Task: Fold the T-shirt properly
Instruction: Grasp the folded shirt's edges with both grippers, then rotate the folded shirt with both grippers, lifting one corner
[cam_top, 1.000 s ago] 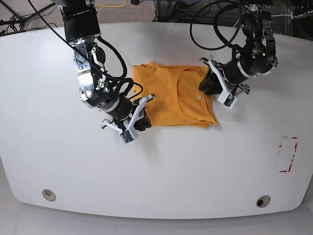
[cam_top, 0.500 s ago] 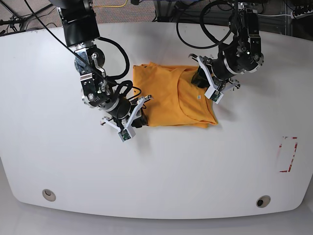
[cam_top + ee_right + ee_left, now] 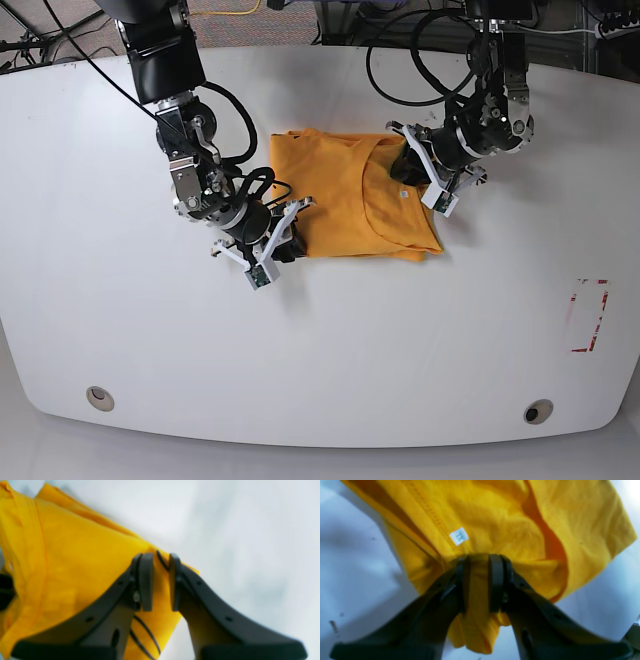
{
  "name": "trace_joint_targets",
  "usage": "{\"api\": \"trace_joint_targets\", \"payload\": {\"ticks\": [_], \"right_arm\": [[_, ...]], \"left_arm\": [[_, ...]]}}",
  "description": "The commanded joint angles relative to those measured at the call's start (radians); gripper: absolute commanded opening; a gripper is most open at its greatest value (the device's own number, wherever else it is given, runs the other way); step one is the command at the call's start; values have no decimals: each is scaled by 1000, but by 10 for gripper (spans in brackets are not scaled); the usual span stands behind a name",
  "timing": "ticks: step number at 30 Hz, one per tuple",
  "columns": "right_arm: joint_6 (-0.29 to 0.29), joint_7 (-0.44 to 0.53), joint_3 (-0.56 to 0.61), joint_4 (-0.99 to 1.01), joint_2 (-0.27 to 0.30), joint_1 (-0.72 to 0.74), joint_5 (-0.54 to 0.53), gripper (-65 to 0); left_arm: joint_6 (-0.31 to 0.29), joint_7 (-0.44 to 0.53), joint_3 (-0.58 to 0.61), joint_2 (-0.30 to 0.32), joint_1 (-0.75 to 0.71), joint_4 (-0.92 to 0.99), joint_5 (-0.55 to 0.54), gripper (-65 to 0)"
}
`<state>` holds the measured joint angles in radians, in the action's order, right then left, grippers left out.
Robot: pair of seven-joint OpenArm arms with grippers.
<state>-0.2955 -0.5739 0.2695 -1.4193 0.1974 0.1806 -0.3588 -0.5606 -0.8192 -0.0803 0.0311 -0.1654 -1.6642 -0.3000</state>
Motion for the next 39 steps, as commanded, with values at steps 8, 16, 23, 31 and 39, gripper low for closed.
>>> {"api": "trace_joint_targets", "payload": {"ticks": [8,16,23,31,39], "right_arm": [[-6,101,-3,59,9,-16,-6,-550],[-6,102,-8,51,12,-76,-4,-599],[-6,114,-9,4,24,-143,-4,-606],[3,119,-9,-91,24,-246,-4,-606],[5,119,-6,-136,-20,-343,-1,-606]], "left_arm": [[-6,50,3,57,54,132,-15,-543],[-6,56,37,85,112,206,-15,-543],[-6,56,58,112,200,312,-15,-543],[-6,79,58,137,277,384,-15,-543],[-6,123,58,142,320,418,-15,-543]]}}
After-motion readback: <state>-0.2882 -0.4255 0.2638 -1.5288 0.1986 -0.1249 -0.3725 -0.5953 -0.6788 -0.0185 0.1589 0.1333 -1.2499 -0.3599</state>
